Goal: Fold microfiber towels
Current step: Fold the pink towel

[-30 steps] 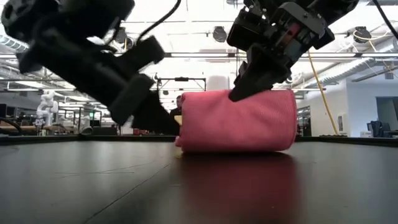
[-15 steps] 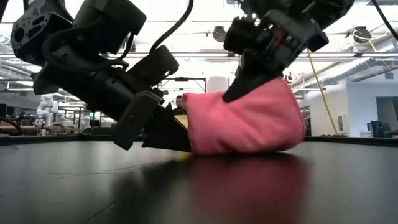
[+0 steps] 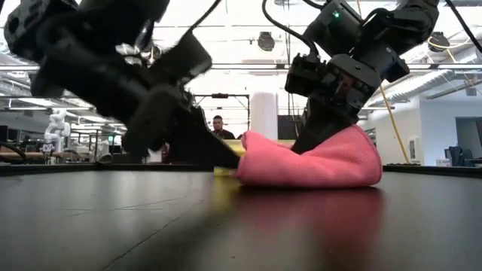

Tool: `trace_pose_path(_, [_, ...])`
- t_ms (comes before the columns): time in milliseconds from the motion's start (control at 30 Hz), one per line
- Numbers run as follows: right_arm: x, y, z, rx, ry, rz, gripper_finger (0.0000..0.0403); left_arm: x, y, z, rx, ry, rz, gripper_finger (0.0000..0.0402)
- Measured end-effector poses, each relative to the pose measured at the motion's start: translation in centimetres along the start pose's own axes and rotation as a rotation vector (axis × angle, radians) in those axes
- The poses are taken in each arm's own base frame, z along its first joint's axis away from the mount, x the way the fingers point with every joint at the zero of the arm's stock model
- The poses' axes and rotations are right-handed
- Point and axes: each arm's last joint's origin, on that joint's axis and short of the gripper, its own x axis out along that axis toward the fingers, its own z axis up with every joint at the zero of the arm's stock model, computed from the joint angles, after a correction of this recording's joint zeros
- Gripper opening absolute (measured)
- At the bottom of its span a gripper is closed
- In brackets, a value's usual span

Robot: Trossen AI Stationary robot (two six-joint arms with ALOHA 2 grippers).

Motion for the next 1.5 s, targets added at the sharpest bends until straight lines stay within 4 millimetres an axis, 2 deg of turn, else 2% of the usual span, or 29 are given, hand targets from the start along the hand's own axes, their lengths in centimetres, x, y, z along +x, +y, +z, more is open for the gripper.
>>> trace_pose_path(333, [0.0, 0.0, -0.1, -0.015, -0.019, 0.007, 0.0002, -3.3, -0.4, 3.2, -0.03, -0.067, 0.076, 0.0122])
trace_pose_path(633, [0.0, 0.1, 0.2, -0.052, -0.047, 0.015, 0.0005, -1.8, 1.0, 3.6, -0.089, -0.145, 0.099, 0.0122])
trace_pose_path(833, [0.0, 0.1, 0.4, -0.078, -0.065, 0.021, 0.0006, -1.1, 2.2, 3.3, -0.157, -0.109, 0.093, 0.0122])
trace_pose_path(1067, [0.0, 0.2, 0.4, -0.146, -0.068, 0.021, 0.0009, -1.0, 2.4, 2.7, -0.183, -0.048, 0.096, 0.0122])
trace_pose_path(1200, [0.0, 0.2, 0.5, -0.16, -0.086, 0.024, 0.0036, -1.0, 2.4, 2.4, -0.196, -0.019, 0.101, 0.0122])
trace_pose_path(1367, [-0.1, 0.1, 0.6, -0.174, -0.088, 0.022, 0.0098, -1.0, 2.4, 2.0, -0.202, 0.012, 0.108, 0.0122])
trace_pose_path(1500, [-1.9, 0.0, 1.1, -0.164, -0.086, 0.006, 0.0136, -1.1, 2.4, 1.9, -0.209, 0.024, 0.109, 0.0122])
